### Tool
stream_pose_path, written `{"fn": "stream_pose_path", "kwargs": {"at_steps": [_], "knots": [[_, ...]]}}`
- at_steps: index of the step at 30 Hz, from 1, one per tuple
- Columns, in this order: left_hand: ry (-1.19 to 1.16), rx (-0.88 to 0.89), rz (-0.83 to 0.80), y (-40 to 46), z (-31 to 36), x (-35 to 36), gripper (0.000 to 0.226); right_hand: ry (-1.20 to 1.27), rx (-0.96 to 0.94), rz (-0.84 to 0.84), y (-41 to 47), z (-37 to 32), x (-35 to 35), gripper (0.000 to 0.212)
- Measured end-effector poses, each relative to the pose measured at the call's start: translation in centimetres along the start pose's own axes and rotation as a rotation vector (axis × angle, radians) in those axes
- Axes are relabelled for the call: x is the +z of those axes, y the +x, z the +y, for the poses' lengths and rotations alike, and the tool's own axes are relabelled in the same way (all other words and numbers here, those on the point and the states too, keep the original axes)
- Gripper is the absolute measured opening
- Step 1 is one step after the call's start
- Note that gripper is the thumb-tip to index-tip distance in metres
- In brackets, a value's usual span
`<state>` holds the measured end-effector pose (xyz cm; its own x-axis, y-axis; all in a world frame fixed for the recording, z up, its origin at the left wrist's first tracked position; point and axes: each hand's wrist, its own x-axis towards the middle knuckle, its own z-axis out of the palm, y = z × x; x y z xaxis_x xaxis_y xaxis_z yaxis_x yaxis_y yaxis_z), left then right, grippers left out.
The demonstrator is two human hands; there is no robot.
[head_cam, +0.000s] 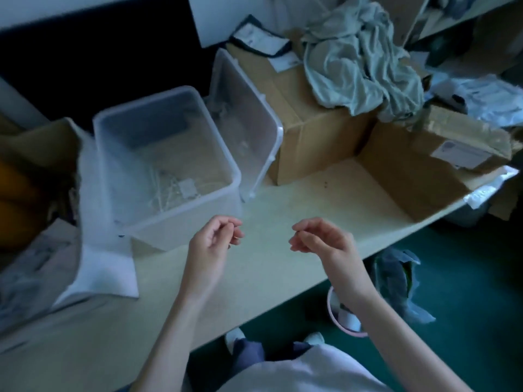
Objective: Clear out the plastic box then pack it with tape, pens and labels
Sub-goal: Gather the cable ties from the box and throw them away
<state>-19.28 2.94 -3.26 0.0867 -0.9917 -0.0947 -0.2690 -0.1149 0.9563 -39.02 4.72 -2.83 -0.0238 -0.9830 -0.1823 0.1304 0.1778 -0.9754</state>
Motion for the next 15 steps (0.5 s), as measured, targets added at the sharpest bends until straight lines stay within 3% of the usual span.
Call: {"fn": "stream_pose_path", "kwargs": {"at_steps": [8,15], "knots": [[0.054,0.076,0.119,1.8,-0.2,-9.9,0.019,-0.035,-0.097,-0.083,4.1,-1.3,9.3,0.026],[0.305,0.115,0.058,4.8,0.6,-16.3,0.015,-0.203,-0.195,-0.107,8.3,-2.1,14.2,0.017]]}}
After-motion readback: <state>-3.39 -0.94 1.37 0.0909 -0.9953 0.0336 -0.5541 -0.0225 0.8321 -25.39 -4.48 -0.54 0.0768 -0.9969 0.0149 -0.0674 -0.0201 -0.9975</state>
